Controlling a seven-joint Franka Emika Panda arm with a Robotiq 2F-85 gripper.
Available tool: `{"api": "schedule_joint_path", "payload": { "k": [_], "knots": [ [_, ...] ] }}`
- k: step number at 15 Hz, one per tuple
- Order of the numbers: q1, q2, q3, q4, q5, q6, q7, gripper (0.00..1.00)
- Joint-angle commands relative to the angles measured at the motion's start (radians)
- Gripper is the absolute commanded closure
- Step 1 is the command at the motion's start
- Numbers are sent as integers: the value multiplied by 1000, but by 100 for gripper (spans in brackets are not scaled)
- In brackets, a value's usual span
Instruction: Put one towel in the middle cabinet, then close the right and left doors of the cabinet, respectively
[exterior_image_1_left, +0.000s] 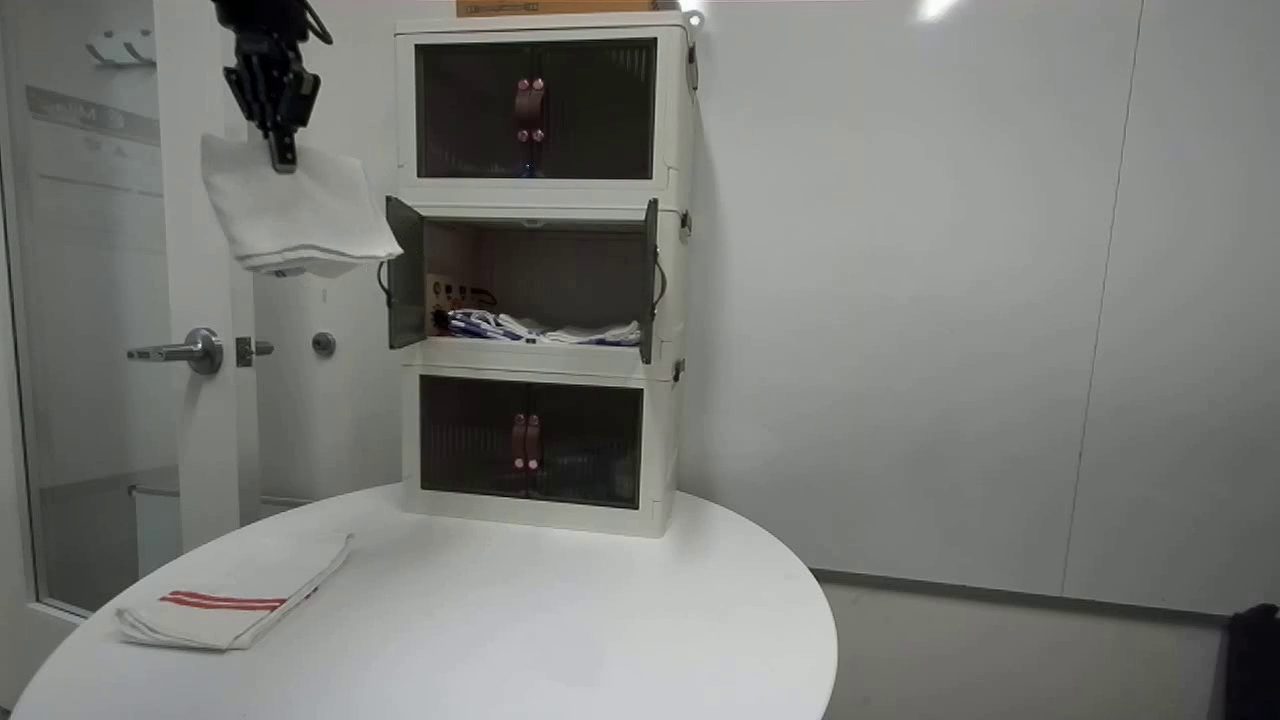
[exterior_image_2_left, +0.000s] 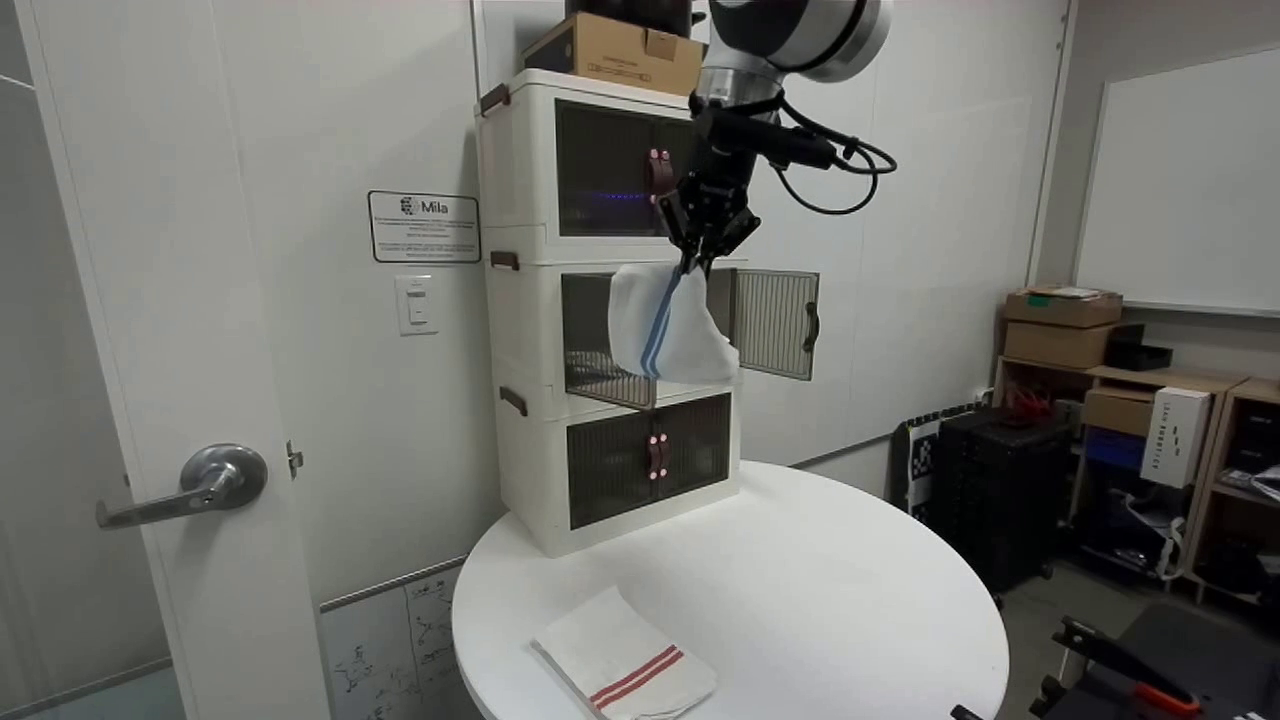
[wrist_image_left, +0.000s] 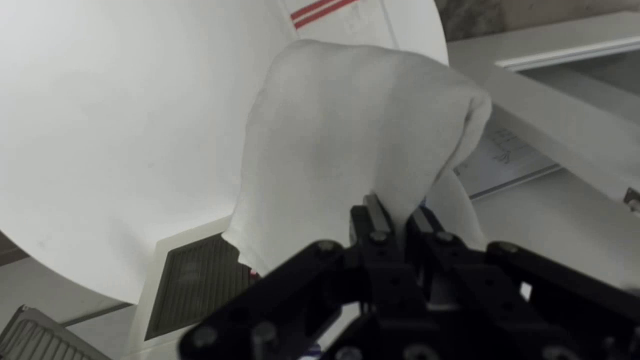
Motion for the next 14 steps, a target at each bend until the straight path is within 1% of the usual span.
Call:
{"api": "schedule_joint_path", "payload": {
  "k": [1, 2, 4, 7, 11, 14],
  "knots": [
    [-12, -64, 7, 12, 39, -184, -79, 96],
    [-21, -76, 6, 19, 20, -244, -76, 96],
    [-40, -99, 3, 24, 0, -318, -58, 96],
    [-70, -122, -2, 30, -14, -384, -47, 96],
    [-110, -126, -2, 37, -38, -411, -16, 96],
    [-130, -89, 10, 51, -73, -359, 30, 96]
  ]
}}
